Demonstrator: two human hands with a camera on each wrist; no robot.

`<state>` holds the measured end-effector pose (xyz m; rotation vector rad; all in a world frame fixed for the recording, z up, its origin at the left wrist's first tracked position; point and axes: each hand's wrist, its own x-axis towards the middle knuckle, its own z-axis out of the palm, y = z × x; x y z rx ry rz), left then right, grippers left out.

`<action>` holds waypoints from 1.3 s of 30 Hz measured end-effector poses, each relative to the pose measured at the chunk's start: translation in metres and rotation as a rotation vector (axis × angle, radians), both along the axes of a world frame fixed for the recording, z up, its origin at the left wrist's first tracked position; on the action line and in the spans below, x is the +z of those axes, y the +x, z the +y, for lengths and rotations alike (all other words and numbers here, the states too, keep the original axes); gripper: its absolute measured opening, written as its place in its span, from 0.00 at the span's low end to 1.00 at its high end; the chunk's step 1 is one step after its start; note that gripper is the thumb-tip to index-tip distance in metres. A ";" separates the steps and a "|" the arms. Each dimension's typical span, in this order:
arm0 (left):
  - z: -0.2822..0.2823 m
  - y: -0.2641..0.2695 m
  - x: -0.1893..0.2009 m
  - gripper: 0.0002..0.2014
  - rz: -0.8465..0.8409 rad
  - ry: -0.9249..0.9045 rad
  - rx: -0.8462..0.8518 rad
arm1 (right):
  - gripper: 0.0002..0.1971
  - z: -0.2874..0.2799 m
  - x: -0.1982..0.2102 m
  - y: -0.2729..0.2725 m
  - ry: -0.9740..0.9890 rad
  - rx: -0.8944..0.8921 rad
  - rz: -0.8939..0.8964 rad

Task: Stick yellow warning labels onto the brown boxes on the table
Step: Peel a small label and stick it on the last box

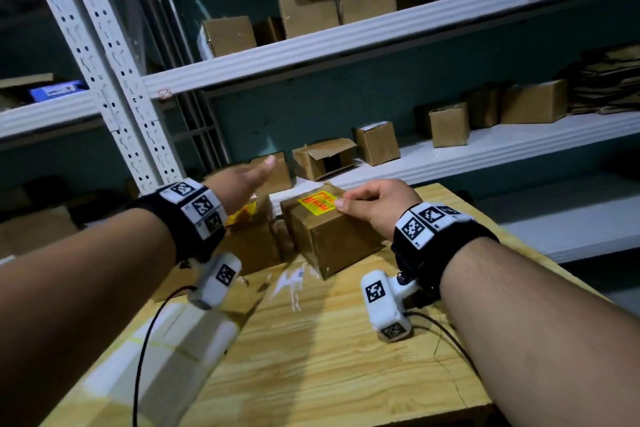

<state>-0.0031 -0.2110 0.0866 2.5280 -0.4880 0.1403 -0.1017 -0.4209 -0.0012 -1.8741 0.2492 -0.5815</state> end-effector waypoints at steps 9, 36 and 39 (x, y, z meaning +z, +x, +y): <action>0.088 0.038 -0.021 0.29 0.061 -0.132 0.233 | 0.26 0.004 0.000 0.002 -0.027 0.068 0.044; 0.045 0.014 -0.034 0.29 0.065 0.031 0.258 | 0.25 0.010 0.002 -0.005 -0.058 -0.061 -0.011; 0.061 0.010 -0.025 0.25 0.028 -0.061 0.238 | 0.24 0.006 0.002 -0.003 -0.046 -0.148 -0.057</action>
